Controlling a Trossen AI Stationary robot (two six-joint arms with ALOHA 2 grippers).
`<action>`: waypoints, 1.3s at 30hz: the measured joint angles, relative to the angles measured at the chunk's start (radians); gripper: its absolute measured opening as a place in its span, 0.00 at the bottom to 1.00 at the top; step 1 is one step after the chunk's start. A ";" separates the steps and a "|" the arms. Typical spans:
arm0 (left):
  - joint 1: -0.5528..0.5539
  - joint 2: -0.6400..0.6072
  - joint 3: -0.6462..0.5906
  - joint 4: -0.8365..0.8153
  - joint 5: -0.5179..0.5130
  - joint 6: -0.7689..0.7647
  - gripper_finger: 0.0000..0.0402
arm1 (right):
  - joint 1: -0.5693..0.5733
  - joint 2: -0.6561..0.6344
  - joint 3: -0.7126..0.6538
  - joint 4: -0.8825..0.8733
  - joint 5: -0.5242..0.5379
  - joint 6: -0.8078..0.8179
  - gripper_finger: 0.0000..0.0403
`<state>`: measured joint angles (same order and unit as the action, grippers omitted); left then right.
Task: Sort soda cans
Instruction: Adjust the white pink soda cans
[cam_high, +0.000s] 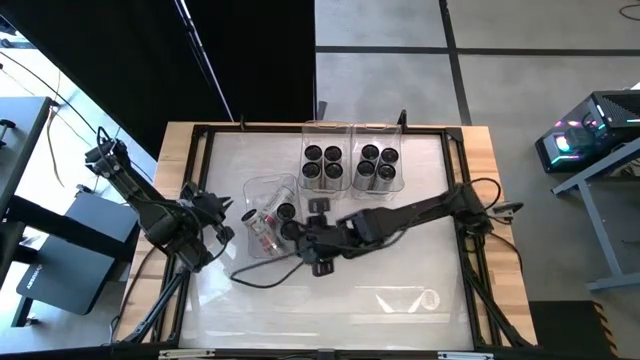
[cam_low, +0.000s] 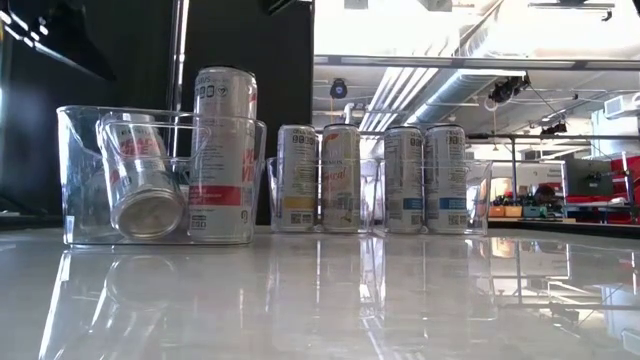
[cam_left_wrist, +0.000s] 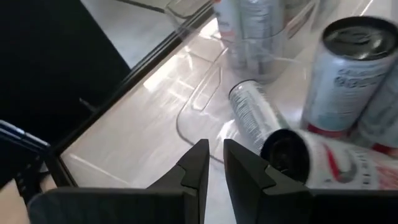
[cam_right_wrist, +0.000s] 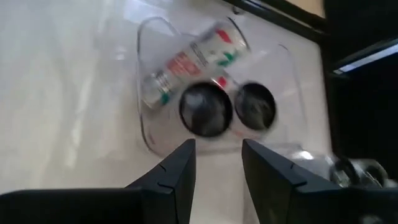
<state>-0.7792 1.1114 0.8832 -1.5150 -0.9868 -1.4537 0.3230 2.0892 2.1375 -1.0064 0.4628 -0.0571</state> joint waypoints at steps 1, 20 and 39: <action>0.000 -0.015 -0.018 0.002 0.000 -0.008 0.10 | 0.013 -0.016 -0.022 -0.005 0.035 0.021 0.31; 0.189 -0.193 -0.197 0.556 0.260 0.642 0.00 | 0.244 -0.268 -0.469 0.121 0.413 0.441 0.31; 0.373 -0.119 -0.143 0.781 0.482 1.030 0.00 | 0.243 -0.268 -0.469 0.128 0.400 0.442 0.31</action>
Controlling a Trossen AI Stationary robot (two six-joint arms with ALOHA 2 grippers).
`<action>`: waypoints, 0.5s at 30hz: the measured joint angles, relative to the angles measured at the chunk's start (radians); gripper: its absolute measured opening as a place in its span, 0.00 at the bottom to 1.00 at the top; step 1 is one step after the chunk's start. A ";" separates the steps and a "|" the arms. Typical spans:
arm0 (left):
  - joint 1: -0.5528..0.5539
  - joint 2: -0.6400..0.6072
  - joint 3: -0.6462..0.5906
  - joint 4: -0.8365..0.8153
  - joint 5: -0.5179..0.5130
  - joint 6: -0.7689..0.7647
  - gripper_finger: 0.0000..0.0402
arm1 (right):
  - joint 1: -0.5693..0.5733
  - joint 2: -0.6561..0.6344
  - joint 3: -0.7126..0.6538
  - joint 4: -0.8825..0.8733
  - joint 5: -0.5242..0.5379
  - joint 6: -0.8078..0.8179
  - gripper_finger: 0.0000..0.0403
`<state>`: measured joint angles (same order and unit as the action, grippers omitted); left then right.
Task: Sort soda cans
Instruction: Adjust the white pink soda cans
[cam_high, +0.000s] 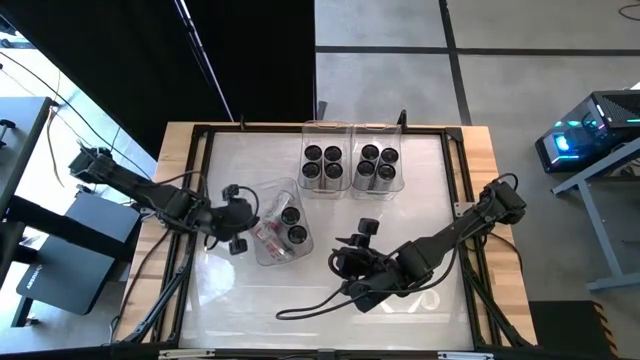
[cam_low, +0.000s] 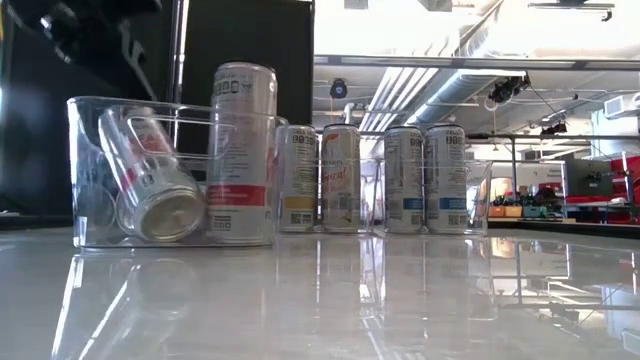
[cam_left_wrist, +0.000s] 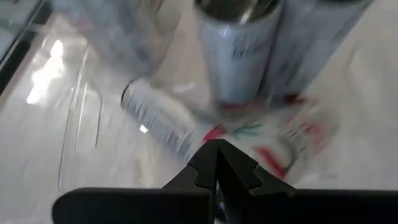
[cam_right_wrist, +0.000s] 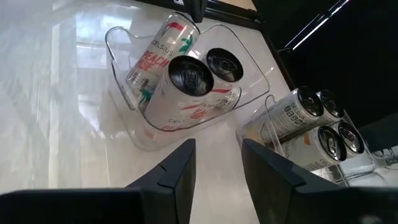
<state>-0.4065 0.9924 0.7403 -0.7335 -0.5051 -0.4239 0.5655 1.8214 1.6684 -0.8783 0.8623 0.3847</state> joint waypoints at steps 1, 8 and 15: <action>0.000 0.000 0.007 0.017 0.009 0.017 0.00 | 0.000 0.000 0.000 0.000 0.000 0.000 0.31; -0.001 0.001 0.026 0.129 0.082 0.105 0.00 | -0.003 0.000 0.000 0.005 -0.002 0.007 0.31; -0.015 0.000 0.180 -0.118 0.002 0.078 0.00 | -0.053 0.001 0.000 0.078 -0.076 -0.084 0.31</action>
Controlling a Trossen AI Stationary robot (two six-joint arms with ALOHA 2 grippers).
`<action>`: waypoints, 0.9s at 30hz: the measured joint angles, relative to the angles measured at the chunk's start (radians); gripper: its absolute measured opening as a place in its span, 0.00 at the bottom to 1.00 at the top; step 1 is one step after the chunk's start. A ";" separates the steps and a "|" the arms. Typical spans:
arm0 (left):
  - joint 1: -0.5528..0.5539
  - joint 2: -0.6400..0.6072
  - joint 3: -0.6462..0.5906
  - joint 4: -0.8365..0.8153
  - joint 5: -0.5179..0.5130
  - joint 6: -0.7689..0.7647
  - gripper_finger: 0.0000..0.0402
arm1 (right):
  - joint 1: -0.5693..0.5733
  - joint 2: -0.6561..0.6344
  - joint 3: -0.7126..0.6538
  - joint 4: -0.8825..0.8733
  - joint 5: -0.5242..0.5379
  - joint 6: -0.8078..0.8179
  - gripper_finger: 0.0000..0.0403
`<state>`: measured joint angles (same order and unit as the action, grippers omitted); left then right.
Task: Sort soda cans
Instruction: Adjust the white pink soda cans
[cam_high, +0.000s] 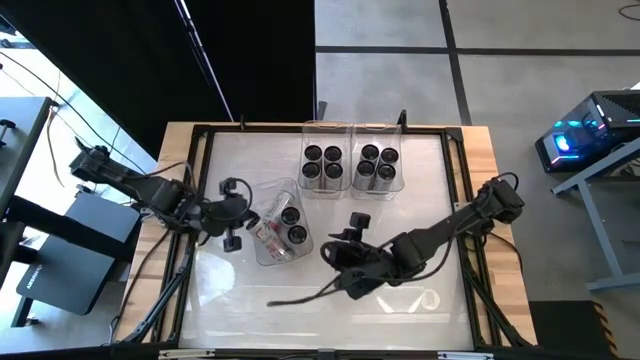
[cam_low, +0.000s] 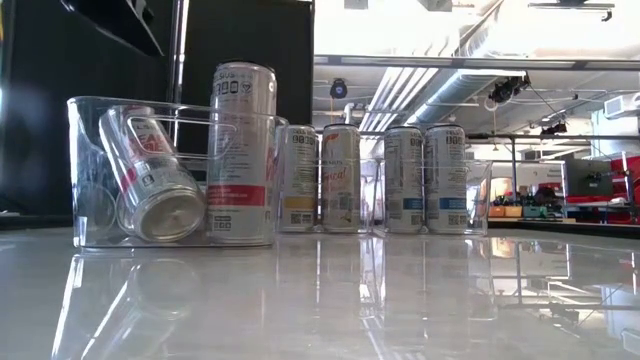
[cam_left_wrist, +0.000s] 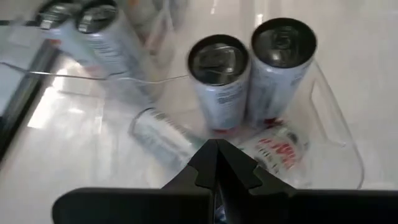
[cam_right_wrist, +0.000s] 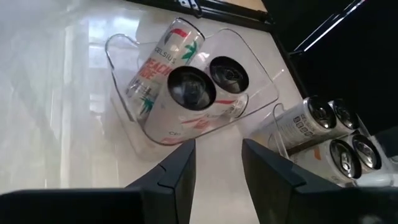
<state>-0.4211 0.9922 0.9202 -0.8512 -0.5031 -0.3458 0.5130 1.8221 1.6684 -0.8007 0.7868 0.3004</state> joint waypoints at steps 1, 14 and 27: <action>-0.007 0.000 0.020 -0.035 -0.007 0.000 0.00 | -0.006 0.000 0.000 0.002 -0.007 -0.006 0.31; -0.052 -0.003 -0.044 -0.289 -0.222 -0.432 0.00 | 0.045 0.000 0.000 -0.108 -0.001 0.097 0.31; -0.029 0.076 -0.094 -0.069 -0.040 -0.275 0.00 | 0.034 0.000 0.000 -0.108 0.020 0.084 0.31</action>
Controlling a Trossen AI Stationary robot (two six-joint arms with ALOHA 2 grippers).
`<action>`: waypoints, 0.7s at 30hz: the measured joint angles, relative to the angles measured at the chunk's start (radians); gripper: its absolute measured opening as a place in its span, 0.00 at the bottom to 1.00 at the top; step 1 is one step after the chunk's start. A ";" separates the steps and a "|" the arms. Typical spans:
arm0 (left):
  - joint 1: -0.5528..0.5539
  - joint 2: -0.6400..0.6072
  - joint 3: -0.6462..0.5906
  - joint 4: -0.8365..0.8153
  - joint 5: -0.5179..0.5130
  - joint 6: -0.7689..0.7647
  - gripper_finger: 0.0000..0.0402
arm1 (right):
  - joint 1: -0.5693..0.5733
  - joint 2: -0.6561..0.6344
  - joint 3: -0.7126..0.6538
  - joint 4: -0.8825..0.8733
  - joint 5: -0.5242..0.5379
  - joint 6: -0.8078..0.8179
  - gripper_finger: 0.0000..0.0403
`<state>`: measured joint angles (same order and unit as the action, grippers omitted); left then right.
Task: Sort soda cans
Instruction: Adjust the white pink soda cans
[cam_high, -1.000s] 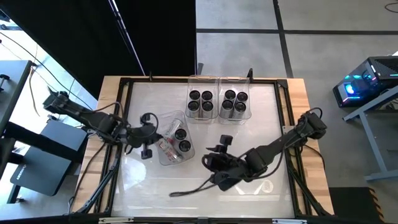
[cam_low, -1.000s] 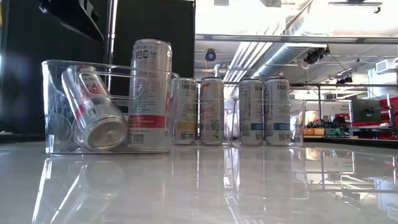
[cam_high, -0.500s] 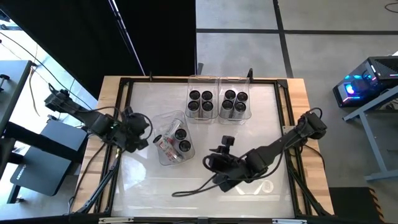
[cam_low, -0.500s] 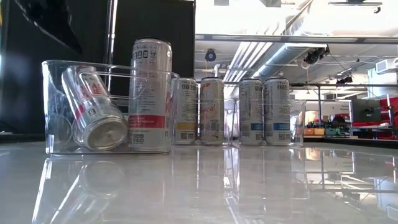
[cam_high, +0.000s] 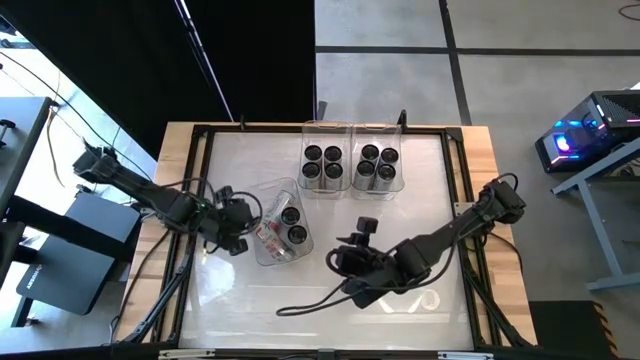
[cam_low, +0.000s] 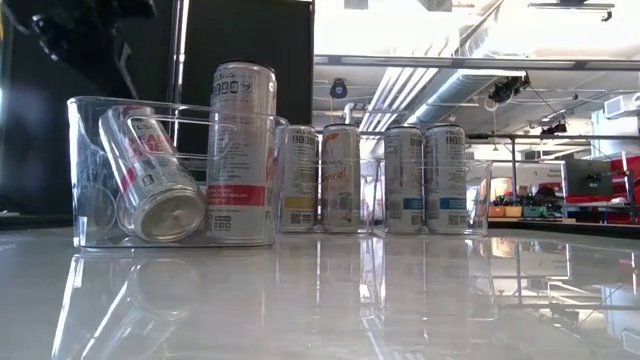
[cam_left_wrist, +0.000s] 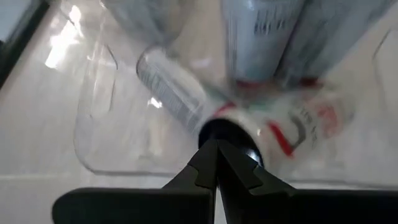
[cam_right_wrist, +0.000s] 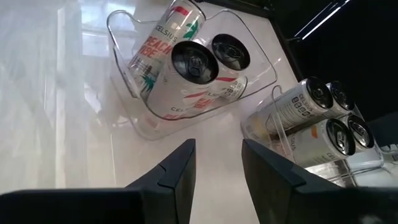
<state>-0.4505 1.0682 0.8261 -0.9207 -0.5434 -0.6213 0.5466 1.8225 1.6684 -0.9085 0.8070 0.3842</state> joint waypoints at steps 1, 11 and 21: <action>0.003 0.011 0.000 -0.014 0.007 -0.006 0.00 | -0.003 0.000 0.000 0.000 0.000 0.000 0.31; 0.019 0.104 0.000 0.014 0.094 0.039 0.00 | -0.003 0.000 0.000 0.000 -0.009 0.009 0.31; 0.018 0.076 -0.001 0.148 0.191 0.109 0.00 | -0.003 0.000 0.000 0.000 -0.019 0.009 0.31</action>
<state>-0.4324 1.1446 0.8253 -0.7726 -0.3525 -0.5127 0.5438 1.8229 1.6680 -0.9081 0.7885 0.3927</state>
